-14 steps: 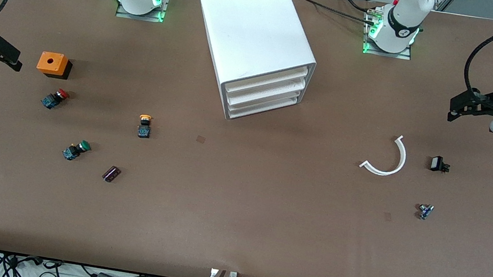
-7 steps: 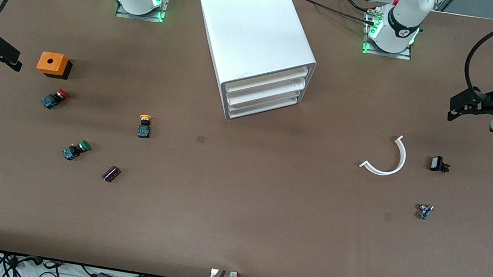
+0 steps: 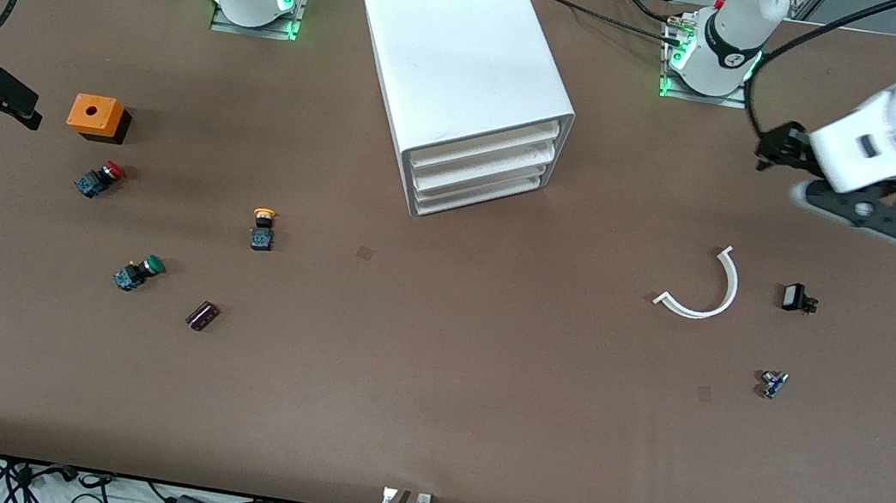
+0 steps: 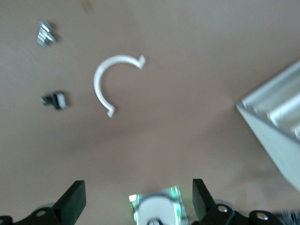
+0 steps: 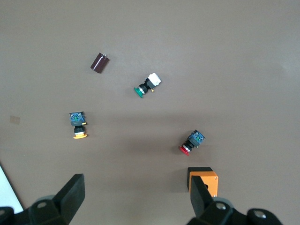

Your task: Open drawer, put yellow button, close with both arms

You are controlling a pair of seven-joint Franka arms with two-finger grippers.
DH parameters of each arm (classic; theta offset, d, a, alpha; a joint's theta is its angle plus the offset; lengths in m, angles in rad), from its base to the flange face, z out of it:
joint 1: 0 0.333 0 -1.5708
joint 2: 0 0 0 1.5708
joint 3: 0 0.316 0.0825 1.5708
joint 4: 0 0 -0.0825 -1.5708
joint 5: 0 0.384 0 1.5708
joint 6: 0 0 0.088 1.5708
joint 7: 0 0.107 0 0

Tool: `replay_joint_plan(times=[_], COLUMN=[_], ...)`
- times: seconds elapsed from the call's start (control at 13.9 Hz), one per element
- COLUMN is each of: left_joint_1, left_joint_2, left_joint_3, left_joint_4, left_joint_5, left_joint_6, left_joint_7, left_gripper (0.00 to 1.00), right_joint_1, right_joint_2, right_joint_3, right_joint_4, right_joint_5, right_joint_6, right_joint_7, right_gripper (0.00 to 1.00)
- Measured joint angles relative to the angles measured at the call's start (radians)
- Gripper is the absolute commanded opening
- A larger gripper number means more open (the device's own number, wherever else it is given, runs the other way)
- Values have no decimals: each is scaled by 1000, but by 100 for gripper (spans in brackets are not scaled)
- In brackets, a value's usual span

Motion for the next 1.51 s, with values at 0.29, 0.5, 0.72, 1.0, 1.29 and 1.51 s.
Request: replay_joint_plan(times=[0.29, 0.5, 0.72, 1.0, 1.29, 1.51], left_joint_1=[-17, 1, 11, 11, 14, 15], left_joint_2=[134, 250, 314, 306, 271, 249], left_joint_3=[-65, -65, -70, -130, -132, -139], left_joint_4=[-2, -2, -23, -145, -356, -463], left_joint_5=[-132, -436, -646, -755, -986, -1049], left_joint_6=[-82, -71, 38, 271, 374, 434], left_joint_7=[0, 1, 20, 223, 513, 614], left_gripper=[100, 100, 100, 98, 81, 80], right_joint_1=[-1, 2, 30, 127, 186, 184], right_joint_2=[12, 81, 171, 240, 315, 360], right_joint_3=[0, 5, 12, 17, 18, 15], right_joint_4=[-16, -26, -27, -27, -27, -27], right_joint_5=[0, 0, 0, 1, 74, 90], right_joint_6=[-13, -10, 22, 73, 115, 144], right_joint_7=[-1, -1, -1, 5, 60, 60], right_gripper=[100, 100, 100, 100, 100, 100])
